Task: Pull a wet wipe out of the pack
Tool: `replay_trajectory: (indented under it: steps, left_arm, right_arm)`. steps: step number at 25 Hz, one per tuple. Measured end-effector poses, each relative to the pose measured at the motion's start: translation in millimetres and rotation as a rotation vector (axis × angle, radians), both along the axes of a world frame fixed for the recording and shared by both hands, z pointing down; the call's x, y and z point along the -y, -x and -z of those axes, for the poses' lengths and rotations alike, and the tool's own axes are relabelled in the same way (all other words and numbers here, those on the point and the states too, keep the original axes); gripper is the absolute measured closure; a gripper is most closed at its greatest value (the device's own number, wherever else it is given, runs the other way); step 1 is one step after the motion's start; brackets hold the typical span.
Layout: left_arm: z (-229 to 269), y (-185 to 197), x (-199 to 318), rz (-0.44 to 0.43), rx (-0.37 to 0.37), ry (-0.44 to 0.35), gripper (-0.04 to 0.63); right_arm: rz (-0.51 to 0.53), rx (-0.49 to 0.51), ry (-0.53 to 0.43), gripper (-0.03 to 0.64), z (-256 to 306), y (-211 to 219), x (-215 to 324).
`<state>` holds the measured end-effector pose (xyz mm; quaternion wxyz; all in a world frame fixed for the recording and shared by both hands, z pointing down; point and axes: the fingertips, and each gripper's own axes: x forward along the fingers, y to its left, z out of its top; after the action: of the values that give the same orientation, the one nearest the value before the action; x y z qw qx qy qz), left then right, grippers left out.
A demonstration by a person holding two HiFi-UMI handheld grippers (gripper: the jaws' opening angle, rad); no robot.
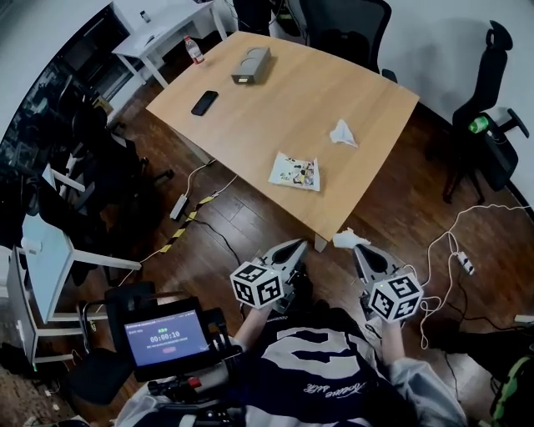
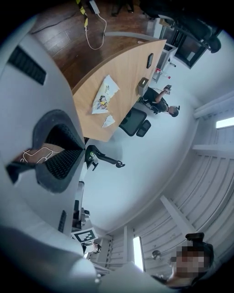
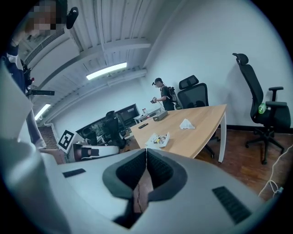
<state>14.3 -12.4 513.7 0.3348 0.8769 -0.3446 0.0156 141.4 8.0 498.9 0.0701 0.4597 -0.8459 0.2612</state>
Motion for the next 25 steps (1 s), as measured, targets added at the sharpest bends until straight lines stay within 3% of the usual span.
replay_trajectory:
  steps: [8,19,25]
  left_arm:
    - [-6.7,6.3,-81.7,0.042,0.059,0.035,0.592]
    - [-1.7,15.7,-101.2,0.062,0.096,0.017,0.592]
    - [-1.5,29.6,-98.6,0.068,0.079,0.007,0.592]
  right_arm:
    - [-0.011,0.067,0.011,0.614,-8.8,-16.5,-55.8]
    - [0.008,0.128,0.01,0.614,-10.7,7.8,-83.5]
    - [-0.017,0.147,0.012,0.614,-13.2,16.1,-78.5]
